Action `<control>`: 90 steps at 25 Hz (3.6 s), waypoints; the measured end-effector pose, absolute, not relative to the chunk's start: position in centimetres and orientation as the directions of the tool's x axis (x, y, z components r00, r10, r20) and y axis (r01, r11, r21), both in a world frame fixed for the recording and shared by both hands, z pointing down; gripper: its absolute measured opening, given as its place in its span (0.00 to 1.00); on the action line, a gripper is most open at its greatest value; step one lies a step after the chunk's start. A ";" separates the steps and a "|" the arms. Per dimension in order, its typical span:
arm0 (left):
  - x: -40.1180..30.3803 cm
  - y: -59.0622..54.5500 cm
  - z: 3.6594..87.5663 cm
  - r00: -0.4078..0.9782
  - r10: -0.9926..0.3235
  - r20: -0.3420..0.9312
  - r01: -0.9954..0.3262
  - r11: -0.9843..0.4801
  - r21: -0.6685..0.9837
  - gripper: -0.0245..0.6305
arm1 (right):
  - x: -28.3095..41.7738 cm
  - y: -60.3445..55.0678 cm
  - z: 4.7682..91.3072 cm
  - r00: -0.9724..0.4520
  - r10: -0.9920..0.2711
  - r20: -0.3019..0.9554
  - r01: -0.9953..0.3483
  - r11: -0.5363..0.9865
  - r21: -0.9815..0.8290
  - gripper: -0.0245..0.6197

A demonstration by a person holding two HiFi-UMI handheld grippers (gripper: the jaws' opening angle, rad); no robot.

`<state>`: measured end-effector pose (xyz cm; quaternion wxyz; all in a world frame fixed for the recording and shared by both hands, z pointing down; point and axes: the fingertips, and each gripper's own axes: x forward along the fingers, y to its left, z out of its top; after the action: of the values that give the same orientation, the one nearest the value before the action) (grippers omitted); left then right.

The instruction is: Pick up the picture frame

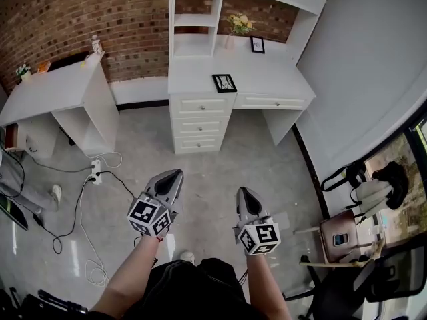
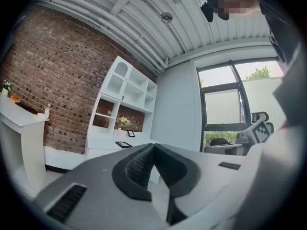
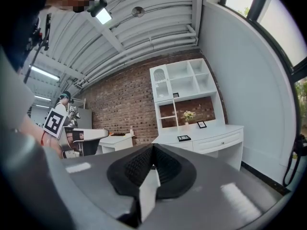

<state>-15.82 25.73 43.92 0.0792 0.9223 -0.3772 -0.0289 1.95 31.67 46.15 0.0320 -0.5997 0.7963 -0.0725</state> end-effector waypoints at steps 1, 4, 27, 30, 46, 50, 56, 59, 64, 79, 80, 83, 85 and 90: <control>-16.0 25.2 43.9 0.711 -0.704 0.006 -0.694 -0.699 0.171 0.04 | 1.7 31.1 46.0 -0.283 -0.958 0.034 -0.950 0.275 -0.150 0.04; -16.2 24.2 44.1 0.706 -0.708 0.016 -0.698 -0.693 0.182 0.03 | 1.4 30.0 45.8 -0.296 -0.955 0.035 -0.946 0.288 -0.151 0.04; -9.6 8.5 44.6 0.676 -0.736 0.023 -0.726 -0.660 0.195 0.04 | 8.3 12.8 47.8 -0.343 -0.937 0.065 -0.923 0.324 -0.206 0.04; -8.8 6.6 44.5 0.668 -0.744 0.024 -0.733 -0.653 0.192 0.04 | 9.3 10.2 47.6 -0.353 -0.934 0.061 -0.919 0.334 -0.211 0.04; -4.4 -1.1 45.3 0.645 -0.764 0.021 -0.751 -0.629 0.201 0.04 | 13.6 1.6 48.5 -0.385 -0.919 0.085 -0.908 0.361 -0.211 0.04; -4.3 -2.0 45.7 0.638 -0.770 0.027 -0.756 -0.620 0.210 0.03 | 13.7 0.5 48.4 -0.392 -0.916 0.088 -0.905 0.367 -0.214 0.04; -4.0 -5.4 46.9 0.642 -0.766 0.034 -0.754 -0.621 0.215 0.04 | 13.4 -2.7 49.5 -0.385 -0.916 0.116 -0.910 0.355 -0.214 0.04; -3.5 -7.8 46.8 0.652 -0.757 0.036 -0.747 -0.635 0.197 0.04 | 13.4 -5.0 49.7 -0.371 -0.920 0.125 -0.915 0.339 -0.220 0.04; -2.8 -12.1 46.6 0.676 -0.736 0.032 -0.727 -0.660 0.192 0.04 | 12.9 -9.0 50.1 -0.368 -0.918 0.145 -0.917 0.333 -0.219 0.04; -0.9 -20.1 49.7 0.734 -0.673 0.087 -0.675 -0.710 0.200 0.04 | 11.8 -16.6 53.1 -0.325 -0.921 0.213 -0.927 0.266 -0.266 0.04; -0.8 -20.5 49.9 0.736 -0.671 0.089 -0.673 -0.711 0.202 0.04 | 11.8 -16.9 53.5 -0.322 -0.921 0.221 -0.928 0.260 -0.268 0.04; -0.6 -21.2 50.4 0.746 -0.659 0.098 -0.662 -0.718 0.214 0.04 | 11.8 -17.6 54.2 -0.308 -0.921 0.240 -0.931 0.240 -0.275 0.04; -0.5 -21.6 50.8 0.757 -0.645 0.106 -0.650 -0.726 0.224 0.04 | 11.6 -18.0 54.7 -0.297 -0.920 0.256 -0.933 0.223 -0.282 0.04; 0.0 -22.6 51.4 0.787 -0.605 0.122 -0.615 -0.755 0.229 0.04 | 11.3 -18.9 56.7 -0.277 -0.904 0.327 -0.929 0.165 -0.331 0.05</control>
<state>0.05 -22.59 51.38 0.1293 0.9364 -0.3256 0.0200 11.31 -18.86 56.69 -0.0268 -0.6007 0.7628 -0.2380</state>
